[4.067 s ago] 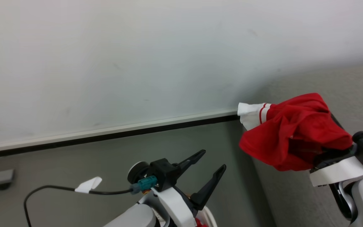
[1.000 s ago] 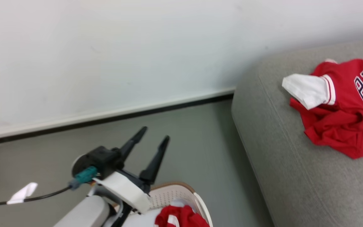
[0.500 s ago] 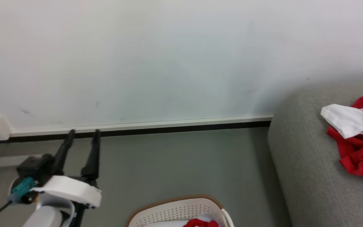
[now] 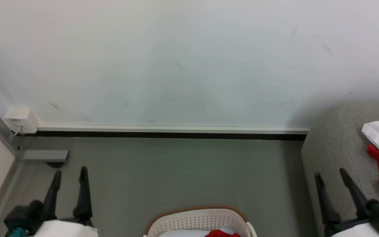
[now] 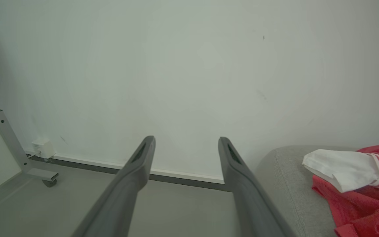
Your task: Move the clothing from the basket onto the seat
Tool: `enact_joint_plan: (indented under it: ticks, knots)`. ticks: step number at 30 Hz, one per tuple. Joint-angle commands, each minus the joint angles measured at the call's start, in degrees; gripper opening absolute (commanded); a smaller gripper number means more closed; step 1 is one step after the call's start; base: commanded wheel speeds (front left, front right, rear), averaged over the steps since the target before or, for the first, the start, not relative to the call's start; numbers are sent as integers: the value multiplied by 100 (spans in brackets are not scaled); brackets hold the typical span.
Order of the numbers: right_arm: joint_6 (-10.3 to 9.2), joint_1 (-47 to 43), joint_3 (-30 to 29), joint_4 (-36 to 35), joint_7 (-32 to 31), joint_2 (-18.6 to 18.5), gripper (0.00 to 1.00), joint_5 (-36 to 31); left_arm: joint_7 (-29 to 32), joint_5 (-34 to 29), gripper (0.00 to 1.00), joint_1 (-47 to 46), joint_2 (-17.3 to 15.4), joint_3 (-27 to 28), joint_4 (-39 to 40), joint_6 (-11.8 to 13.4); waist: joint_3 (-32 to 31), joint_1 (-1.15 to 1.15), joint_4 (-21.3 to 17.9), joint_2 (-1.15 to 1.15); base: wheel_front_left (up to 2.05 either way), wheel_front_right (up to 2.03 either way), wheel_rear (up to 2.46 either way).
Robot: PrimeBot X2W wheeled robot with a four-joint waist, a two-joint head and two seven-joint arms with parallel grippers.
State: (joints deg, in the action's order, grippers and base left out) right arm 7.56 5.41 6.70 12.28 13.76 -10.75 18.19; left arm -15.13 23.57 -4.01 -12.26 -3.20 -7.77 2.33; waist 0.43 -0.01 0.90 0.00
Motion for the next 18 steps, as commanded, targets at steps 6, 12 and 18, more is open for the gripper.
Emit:
enact_joint_plan:
  ticks: [6, 12, 18]
  knots:
    - [-14, 106, 160, 327, 141, 266, 100, -153, -2, -527, 100, 139, 426, 453, -288, -459, 106, 1, -15, 0, 0, 0, 0]
    - [-14, 264, 209, 150, 134, 311, 100, -281, -2, -852, 100, 10, 644, 763, -395, -719, 183, 1, -70, 0, 0, 0, 0]
    - [-14, 279, 197, 32, 135, 329, 100, -262, -2, -1063, 100, -56, 772, 946, -469, -864, 201, 1, -109, 0, 0, 0, 0]
